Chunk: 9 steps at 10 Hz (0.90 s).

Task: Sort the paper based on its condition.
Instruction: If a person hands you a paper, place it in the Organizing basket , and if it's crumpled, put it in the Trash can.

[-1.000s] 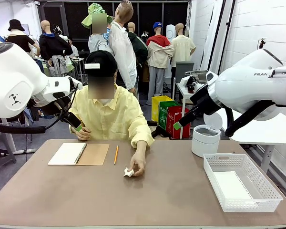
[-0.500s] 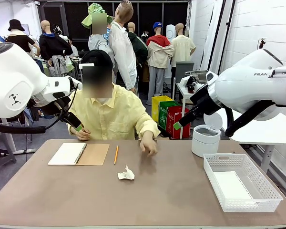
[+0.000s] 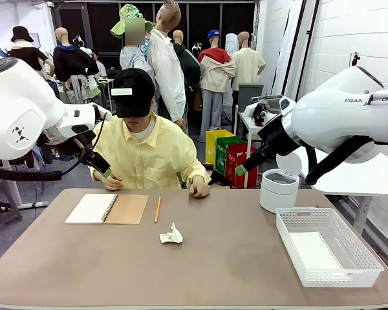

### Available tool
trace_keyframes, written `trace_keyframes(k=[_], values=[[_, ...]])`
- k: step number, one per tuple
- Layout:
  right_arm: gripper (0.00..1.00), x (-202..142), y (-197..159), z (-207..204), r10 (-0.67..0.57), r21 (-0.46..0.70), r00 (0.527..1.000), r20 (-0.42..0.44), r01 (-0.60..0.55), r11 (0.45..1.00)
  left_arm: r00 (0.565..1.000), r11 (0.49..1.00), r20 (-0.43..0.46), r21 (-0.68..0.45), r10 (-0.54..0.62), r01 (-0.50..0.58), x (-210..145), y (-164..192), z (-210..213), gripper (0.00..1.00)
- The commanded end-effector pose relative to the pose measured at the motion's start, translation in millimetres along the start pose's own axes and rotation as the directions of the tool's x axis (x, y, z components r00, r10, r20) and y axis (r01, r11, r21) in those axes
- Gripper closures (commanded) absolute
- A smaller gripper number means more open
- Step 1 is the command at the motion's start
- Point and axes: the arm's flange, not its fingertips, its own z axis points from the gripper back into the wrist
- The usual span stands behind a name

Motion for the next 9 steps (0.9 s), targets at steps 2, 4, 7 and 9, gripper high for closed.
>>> trace_keyframes(k=[2,4,7,9], values=[[0.00,10,-2,-6,0.025,0.014,1.000,-0.014,-0.025,1.000,1.000,1.000,0.001,0.001,0.000,0.000,0,1,1,0.00],[0.00,38,-5,-22,0.120,0.046,0.989,-0.083,-0.116,0.992,1.000,1.000,0.001,0.001,0.000,0.000,0,1,1,0.00],[0.00,91,4,-60,0.312,0.090,0.923,-0.223,-0.299,0.950,1.000,1.000,0.001,0.001,0.000,0.000,0,1,1,0.00],[0.00,113,20,-95,0.429,0.130,0.859,-0.278,-0.409,0.903,1.000,1.000,0.001,0.001,0.000,0.000,0,1,1,0.00]])
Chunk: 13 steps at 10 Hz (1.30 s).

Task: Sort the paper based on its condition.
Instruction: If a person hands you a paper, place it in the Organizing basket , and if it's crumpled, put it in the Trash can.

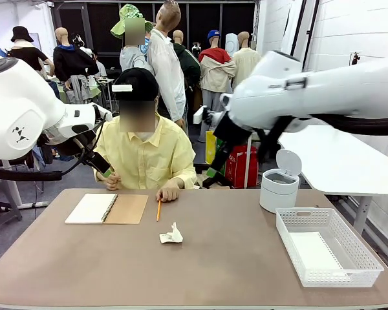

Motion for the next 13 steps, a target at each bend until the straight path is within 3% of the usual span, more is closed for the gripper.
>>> trace_keyframes(k=[1,5,13], values=[[0.00,25,-6,-22,0.137,-0.007,0.988,-0.073,-0.138,0.990,1.000,1.000,0.002,0.001,0.000,0.000,0,1,1,0.00],[0.00,52,16,-80,0.218,0.038,0.964,-0.149,-0.215,0.976,1.000,1.000,0.002,0.001,0.000,0.000,0,1,1,0.00],[0.00,46,20,-82,0.210,0.049,0.968,-0.141,-0.205,0.978,1.000,1.000,0.002,0.001,0.000,0.000,0,1,1,0.00]])
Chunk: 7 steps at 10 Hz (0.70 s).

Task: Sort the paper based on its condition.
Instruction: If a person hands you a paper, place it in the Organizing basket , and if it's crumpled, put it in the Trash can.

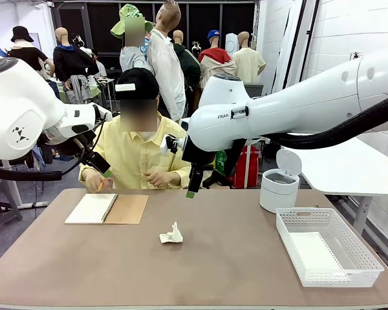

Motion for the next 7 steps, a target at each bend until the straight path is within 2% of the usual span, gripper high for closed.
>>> trace_keyframes(k=[1,6,7], values=[[0.00,4,-3,-13,-0.061,0.016,0.998,-0.022,0.061,0.998,1.000,1.000,0.002,0.001,0.000,0.000,0,1,1,0.00],[0.00,31,-2,-81,-0.149,0.092,0.986,-0.082,0.156,0.983,1.000,1.000,0.002,0.001,0.000,0.000,0,1,1,0.00],[0.00,34,1,-95,-0.187,0.080,0.975,-0.120,0.197,0.977,1.000,1.000,0.002,0.001,0.000,0.000,0,1,1,0.00]])
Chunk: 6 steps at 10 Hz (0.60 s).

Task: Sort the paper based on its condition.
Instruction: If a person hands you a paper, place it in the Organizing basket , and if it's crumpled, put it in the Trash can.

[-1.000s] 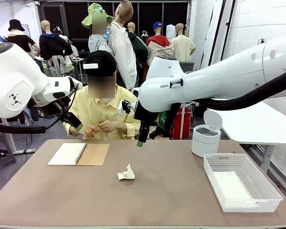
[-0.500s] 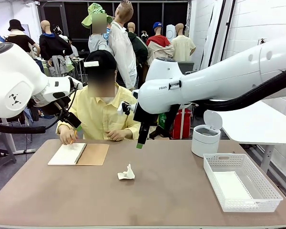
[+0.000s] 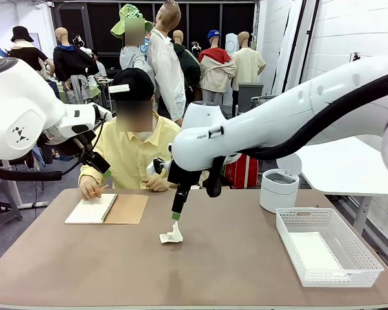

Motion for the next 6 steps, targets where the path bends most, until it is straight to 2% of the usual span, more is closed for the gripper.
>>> trace_keyframes(k=[1,3,4,6], values=[[0.00,13,-1,-16,-0.063,-0.032,0.996,-0.056,0.062,0.998,1.000,1.000,0.002,0.001,0.000,0.000,0,1,1,0.00],[0.00,18,-2,-23,-0.083,-0.055,0.991,-0.103,0.078,0.995,1.000,1.000,0.002,0.001,0.000,0.000,0,1,1,0.00],[0.00,5,0,-20,-0.049,-0.014,0.998,-0.043,0.048,0.999,1.000,1.000,0.002,0.001,0.000,0.000,0,1,1,0.00],[0.00,5,0,-20,-0.049,-0.014,0.998,-0.043,0.048,0.999,1.000,1.000,0.002,0.001,0.000,0.000,0,1,1,0.00]])
